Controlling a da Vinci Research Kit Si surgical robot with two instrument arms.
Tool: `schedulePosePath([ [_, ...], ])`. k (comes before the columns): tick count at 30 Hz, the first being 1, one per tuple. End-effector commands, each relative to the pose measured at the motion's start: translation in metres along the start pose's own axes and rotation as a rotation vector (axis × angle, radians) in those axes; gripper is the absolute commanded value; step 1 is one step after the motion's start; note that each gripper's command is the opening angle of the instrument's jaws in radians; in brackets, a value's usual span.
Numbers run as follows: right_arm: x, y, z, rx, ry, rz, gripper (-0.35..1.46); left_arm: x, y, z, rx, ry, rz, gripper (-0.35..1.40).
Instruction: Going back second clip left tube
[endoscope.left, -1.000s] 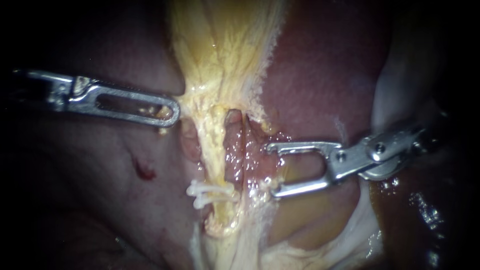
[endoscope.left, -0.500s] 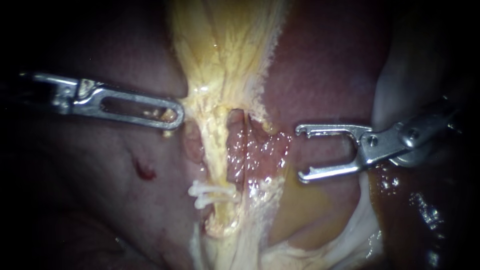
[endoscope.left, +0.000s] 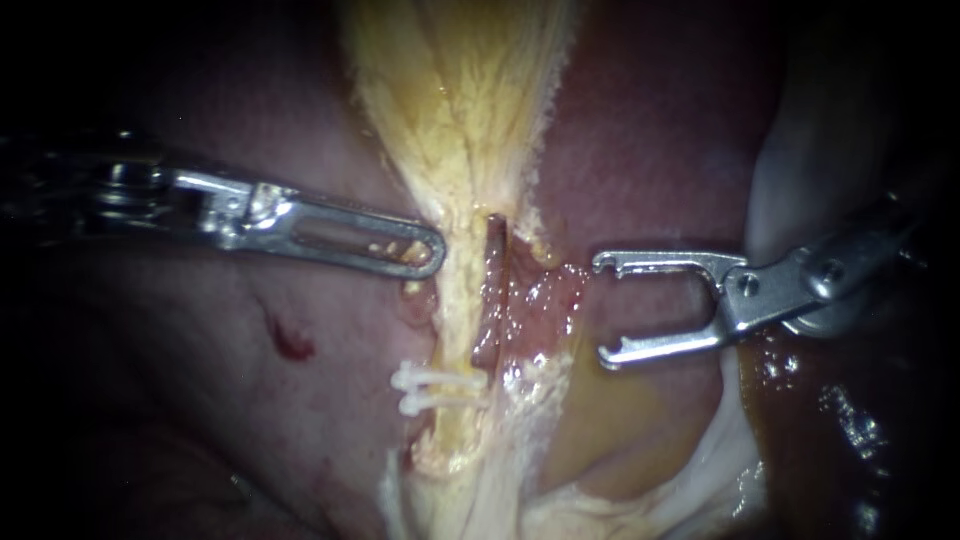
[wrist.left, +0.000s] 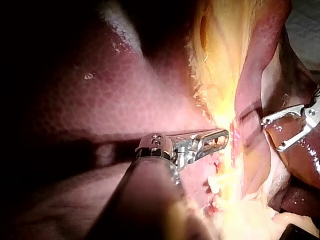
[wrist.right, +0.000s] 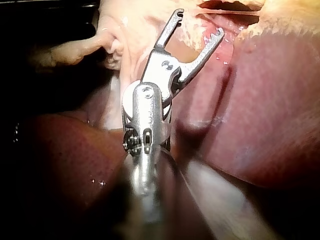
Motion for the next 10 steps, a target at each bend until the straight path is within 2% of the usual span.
schedulePosePath([
  [1, 0.0000, 0.0000, 0.0000, 0.000, 0.000, 0.000, 0.50, 0.0001, 0.0001, 0.0001, -0.002, 0.000, 0.000, -0.35],
  [10, 0.0002, -0.0001, 0.0000, 0.001, 0.000, 0.001, 0.50, 0.0001, 0.0003, 0.0001, -0.003, 0.003, 0.001, -0.35],
])
